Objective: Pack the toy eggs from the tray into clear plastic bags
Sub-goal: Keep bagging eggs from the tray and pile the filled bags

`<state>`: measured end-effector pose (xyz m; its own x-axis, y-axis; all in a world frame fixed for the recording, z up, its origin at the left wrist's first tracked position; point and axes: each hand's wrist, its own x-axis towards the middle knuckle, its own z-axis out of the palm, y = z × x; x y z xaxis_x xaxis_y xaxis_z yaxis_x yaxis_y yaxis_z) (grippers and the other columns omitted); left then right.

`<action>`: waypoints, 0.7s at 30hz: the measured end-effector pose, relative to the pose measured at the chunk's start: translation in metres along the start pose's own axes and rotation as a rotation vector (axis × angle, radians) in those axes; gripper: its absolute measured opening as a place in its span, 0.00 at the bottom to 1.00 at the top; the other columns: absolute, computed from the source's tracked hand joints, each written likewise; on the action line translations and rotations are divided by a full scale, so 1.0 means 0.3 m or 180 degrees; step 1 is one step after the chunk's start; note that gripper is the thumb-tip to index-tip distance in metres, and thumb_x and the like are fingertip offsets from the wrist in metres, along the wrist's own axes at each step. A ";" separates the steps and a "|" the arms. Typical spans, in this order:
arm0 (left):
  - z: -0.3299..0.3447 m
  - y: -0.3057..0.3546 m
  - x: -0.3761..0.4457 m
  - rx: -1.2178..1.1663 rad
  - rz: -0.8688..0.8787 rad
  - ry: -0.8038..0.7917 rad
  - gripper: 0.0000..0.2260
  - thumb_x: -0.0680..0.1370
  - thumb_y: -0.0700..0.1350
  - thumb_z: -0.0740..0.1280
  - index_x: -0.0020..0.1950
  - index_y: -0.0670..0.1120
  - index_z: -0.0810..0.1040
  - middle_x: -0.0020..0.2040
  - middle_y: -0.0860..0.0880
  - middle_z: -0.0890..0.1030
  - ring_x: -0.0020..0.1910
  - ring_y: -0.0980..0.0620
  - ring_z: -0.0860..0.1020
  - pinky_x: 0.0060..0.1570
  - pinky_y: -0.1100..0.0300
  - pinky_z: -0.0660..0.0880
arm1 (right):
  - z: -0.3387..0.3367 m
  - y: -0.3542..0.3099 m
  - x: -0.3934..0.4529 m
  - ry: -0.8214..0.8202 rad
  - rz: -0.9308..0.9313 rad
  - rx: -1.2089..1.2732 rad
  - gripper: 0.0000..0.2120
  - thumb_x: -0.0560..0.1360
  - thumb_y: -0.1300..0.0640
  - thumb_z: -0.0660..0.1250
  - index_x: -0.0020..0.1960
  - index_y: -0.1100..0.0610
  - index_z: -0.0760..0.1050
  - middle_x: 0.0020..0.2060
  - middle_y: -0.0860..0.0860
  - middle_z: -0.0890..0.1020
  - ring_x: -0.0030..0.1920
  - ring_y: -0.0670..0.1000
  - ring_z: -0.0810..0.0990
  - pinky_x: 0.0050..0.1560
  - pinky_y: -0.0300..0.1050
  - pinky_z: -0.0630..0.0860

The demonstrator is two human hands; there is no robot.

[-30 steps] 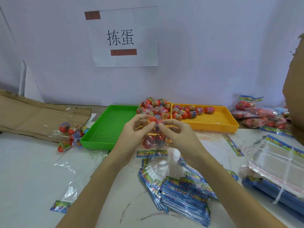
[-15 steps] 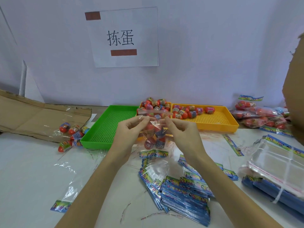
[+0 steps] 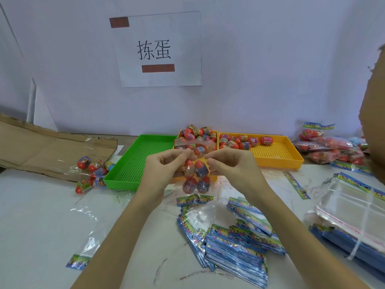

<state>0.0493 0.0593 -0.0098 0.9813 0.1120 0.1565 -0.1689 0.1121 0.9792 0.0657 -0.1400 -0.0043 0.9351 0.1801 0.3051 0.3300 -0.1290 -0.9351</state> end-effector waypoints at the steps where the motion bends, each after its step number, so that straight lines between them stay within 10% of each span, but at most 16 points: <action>1: -0.007 0.000 0.002 -0.0005 -0.0014 -0.0074 0.13 0.74 0.49 0.77 0.52 0.41 0.89 0.50 0.42 0.89 0.45 0.49 0.87 0.44 0.58 0.84 | -0.002 0.003 0.000 0.0052 0.0047 0.0027 0.05 0.78 0.63 0.74 0.50 0.57 0.87 0.41 0.50 0.88 0.44 0.50 0.87 0.44 0.41 0.84; 15: -0.021 0.005 0.009 -0.0299 -0.0215 0.0081 0.06 0.79 0.39 0.74 0.54 0.39 0.86 0.51 0.41 0.88 0.46 0.46 0.87 0.42 0.58 0.83 | -0.033 -0.014 0.009 0.0230 0.0772 0.0447 0.05 0.81 0.62 0.69 0.54 0.58 0.84 0.42 0.55 0.87 0.43 0.53 0.86 0.43 0.43 0.85; 21: 0.033 0.005 -0.012 0.0251 0.0302 0.0428 0.05 0.76 0.43 0.78 0.40 0.47 0.87 0.41 0.43 0.88 0.36 0.51 0.84 0.35 0.59 0.81 | 0.047 -0.030 -0.020 0.1433 -0.1072 -0.0811 0.11 0.79 0.64 0.71 0.55 0.53 0.72 0.45 0.49 0.79 0.44 0.45 0.80 0.42 0.35 0.77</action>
<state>0.0465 0.0491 -0.0077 0.9393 0.2499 0.2353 -0.2474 0.0177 0.9688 0.0554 -0.1261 -0.0004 0.7186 -0.1705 0.6743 0.5852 -0.3757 -0.7186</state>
